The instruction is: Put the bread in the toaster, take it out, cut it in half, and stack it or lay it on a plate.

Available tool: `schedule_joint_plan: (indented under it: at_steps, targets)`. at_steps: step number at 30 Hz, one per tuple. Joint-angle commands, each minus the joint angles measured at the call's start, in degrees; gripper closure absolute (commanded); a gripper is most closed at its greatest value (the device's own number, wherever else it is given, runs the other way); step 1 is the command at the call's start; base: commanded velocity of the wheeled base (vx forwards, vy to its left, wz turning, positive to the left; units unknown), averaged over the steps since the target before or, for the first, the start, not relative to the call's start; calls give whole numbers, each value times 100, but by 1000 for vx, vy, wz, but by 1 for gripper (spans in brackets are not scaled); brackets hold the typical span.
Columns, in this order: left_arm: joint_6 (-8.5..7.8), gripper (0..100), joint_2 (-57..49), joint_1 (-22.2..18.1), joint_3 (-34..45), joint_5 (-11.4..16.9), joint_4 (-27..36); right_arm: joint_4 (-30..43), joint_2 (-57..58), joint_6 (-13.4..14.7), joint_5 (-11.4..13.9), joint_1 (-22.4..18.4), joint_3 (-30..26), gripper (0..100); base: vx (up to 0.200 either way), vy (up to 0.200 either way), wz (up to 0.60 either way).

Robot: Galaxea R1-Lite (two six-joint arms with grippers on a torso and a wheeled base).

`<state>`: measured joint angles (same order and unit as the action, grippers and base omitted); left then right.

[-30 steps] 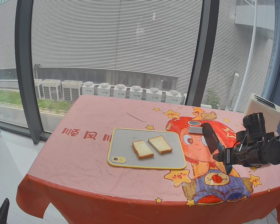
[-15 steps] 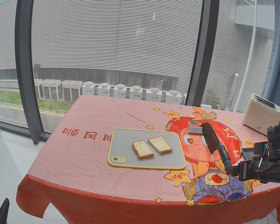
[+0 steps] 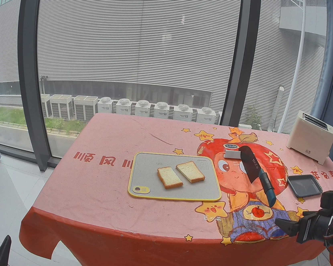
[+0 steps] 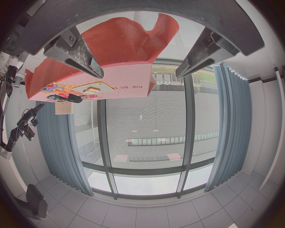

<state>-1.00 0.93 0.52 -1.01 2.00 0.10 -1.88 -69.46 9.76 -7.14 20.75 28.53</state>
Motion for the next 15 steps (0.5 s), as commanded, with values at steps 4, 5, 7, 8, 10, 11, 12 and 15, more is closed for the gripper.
schedule_joint_plan:
  at_steps: [4, 5, 7, 8, 10, 11, 12, 15]
  targets:
    - [3, 0, -93, 0, 92, 2, -1, -181, 706, -54, 64, 544, -453, 0, 0, 0, 0]
    - [3, 0, -93, 0, 92, 2, -1, -287, 697, -54, 55, 544, -436, 0, 0, 0, 0]
    - [-6, 0, -93, 9, 92, 2, -1, -805, 715, -27, 20, 544, -409, 0, 0, 0, 0]
    - [3, 0, -93, 9, 92, 2, -1, -1183, 706, -18, 20, 527, -453, 0, 0, 0, 0]
    - [3, 0, -93, 0, 92, 2, -1, -1711, 662, 25, 55, 483, -647, 0, 0, 0, 0]
    - [3, 0, -93, 0, 92, 2, -1, -1983, 600, 34, 64, 483, -805, 0, 0, 0, 0]
    - [-6, 0, -93, 0, 92, 2, -1, -2229, 521, 25, 64, 474, -910, 0, 0, 0, 0]
    - [3, 0, -93, 9, 92, 2, -1, -2616, 354, 25, 64, 465, -1068, 0, 0, 0, 0]
